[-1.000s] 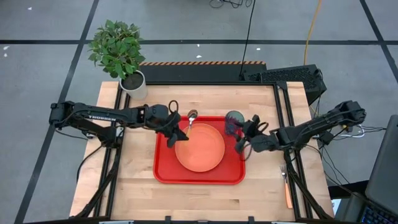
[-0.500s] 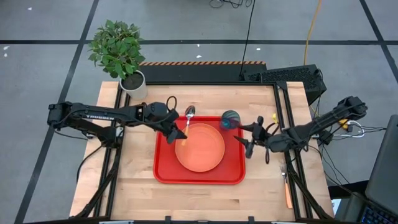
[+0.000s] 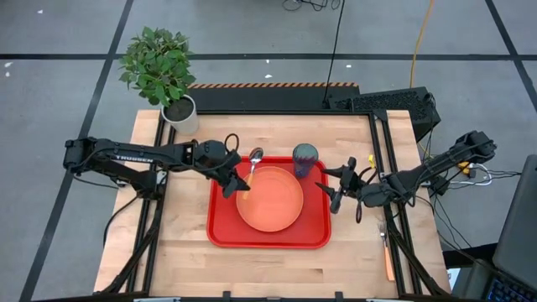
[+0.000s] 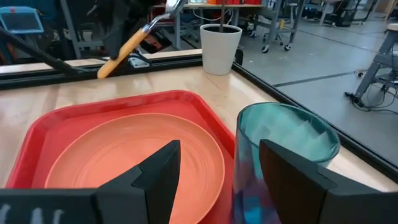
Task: Pick and place plate/cup/fork/spoon on tray
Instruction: Put the yellow spoon on the red tray to the left of the orange plate
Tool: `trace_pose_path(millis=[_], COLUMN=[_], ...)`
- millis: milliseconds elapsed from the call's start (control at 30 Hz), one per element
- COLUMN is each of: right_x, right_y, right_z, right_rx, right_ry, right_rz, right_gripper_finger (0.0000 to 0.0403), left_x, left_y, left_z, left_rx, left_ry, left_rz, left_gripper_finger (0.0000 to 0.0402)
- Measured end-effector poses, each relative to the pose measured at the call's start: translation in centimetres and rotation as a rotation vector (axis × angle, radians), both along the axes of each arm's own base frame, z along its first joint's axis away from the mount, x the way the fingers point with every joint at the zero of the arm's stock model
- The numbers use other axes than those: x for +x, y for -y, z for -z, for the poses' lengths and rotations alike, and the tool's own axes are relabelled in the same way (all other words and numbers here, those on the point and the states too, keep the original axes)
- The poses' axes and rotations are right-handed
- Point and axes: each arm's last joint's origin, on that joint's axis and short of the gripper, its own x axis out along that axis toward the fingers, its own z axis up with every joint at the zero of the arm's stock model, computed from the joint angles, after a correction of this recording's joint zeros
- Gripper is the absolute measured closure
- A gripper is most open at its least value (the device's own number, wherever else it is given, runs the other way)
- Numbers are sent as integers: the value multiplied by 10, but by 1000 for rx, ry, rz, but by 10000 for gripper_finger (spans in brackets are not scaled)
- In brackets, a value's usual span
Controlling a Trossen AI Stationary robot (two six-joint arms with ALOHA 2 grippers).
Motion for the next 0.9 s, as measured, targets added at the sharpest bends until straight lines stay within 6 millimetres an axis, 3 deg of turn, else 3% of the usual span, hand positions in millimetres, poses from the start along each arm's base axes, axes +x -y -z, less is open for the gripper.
trace_pose_path(millis=[300,467,900], right_x=[-1,-3,-4], right_y=[0,-1,-5], right_z=[2,6,5], right_rx=[7,13,-56], right_ry=[-15,-45,-67], right_rz=[0,-2,-43], right_gripper_finger=[191,191,191], left_x=[-8,-25,-68], left_y=[12,13,17], left_z=[12,23,56], left_rx=[-29,-95,-345], left_ry=[-132,-171,-17], left_rz=[8,-41,-174], left_gripper_finger=[371,371,371])
